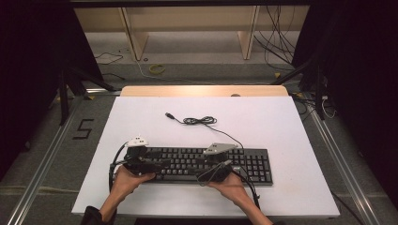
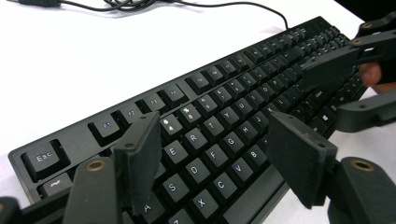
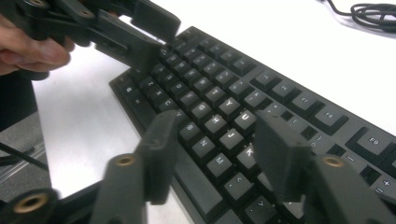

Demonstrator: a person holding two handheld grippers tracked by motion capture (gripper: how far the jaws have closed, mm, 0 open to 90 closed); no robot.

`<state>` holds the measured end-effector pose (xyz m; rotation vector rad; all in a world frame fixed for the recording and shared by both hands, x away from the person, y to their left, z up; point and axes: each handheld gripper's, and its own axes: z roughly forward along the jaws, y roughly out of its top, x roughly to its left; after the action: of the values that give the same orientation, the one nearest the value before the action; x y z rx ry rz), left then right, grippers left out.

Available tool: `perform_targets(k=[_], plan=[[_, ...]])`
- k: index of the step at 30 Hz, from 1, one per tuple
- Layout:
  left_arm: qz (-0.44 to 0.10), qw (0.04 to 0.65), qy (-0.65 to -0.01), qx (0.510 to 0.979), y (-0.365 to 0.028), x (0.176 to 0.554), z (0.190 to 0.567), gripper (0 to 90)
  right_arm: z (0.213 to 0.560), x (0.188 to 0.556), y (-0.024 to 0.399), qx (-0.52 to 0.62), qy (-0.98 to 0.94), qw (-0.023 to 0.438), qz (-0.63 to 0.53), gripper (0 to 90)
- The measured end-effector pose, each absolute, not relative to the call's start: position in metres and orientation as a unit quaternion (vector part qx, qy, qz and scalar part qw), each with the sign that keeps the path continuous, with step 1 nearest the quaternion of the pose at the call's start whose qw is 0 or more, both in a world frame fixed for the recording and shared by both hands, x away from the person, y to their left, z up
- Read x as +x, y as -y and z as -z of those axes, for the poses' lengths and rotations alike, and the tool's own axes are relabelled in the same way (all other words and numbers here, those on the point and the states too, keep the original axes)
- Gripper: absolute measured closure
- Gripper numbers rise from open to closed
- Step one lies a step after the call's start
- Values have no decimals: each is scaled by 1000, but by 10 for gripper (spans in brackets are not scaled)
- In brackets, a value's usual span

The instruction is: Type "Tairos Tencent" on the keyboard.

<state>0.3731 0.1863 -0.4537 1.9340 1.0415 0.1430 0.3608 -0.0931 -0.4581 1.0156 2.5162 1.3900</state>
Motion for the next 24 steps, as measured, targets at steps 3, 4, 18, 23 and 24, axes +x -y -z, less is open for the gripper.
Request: perform_targets(k=[3,4,18,23,24], plan=[[-58,456,-421,782,-187,372,453,347,459,361,92,335,-825,50,-452,580],[-59,456,-419,783,-187,371,453,347,459,361,91,334,-825,50,-453,602],[-64,468,-413,779,-189,365,453,317,469,362,71,314,-843,55,-433,852],[-64,472,-413,776,-188,363,453,312,473,363,67,313,-850,55,-421,886],[-64,472,-413,776,-188,363,453,311,474,363,66,314,-851,55,-418,891]])
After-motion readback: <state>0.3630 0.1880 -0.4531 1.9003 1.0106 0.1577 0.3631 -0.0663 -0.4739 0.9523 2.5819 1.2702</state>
